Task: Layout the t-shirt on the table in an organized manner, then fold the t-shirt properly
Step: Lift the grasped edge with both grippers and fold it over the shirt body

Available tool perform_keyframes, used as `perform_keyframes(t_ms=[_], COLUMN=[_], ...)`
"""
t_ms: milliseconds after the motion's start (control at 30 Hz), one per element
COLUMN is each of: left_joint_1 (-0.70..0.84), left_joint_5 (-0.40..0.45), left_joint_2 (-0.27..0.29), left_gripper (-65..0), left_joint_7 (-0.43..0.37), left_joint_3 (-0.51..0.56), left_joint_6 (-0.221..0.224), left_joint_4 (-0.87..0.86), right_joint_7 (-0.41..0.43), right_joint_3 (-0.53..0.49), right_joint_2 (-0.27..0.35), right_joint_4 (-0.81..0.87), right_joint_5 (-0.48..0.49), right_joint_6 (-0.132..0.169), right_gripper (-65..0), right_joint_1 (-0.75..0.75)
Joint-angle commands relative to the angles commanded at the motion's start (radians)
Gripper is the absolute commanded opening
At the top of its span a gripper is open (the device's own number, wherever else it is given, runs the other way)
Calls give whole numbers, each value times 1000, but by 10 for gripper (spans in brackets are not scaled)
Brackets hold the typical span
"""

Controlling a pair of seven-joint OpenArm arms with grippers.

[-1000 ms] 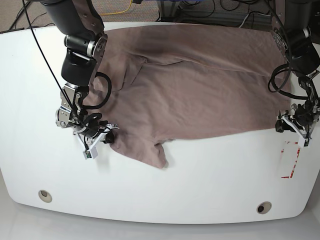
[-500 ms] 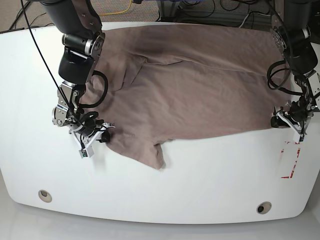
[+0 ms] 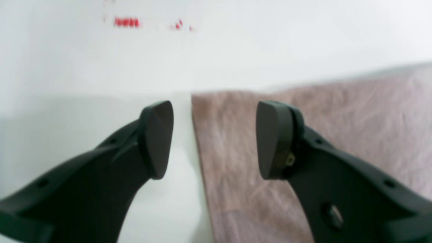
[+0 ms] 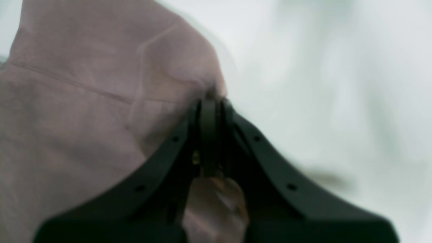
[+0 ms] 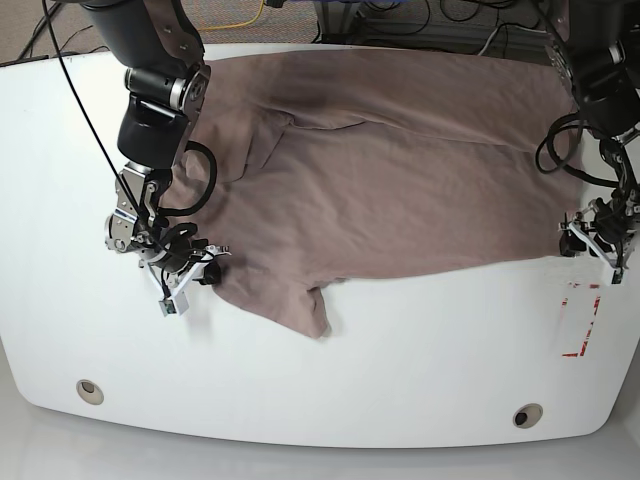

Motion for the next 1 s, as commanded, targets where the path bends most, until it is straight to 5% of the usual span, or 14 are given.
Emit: perform_keyframes(t_ms=[233,433,1000], left_joint_1=[-2,6,-71], left_joint_5=[-2,0,2], left_joint_2=[0,3,35], left_gripper=[-286,-286,-290], left_joint_7=[-3,-26,-64], left_joint_3=[0,0,8], left_joint_6=[3,52,54], left_joint_4=[-43,-44,-189], right_joint_7=[0,0,0], right_joint_3=[0,0,0], right_joint_2=[-2,-2,-2], right_joint_4=[0,0,0], right_joint_5=[0,0,0], right_joint_6=[0,0,0], right_gripper=[-650,-650,-650], right_joint_1=[0,0,0])
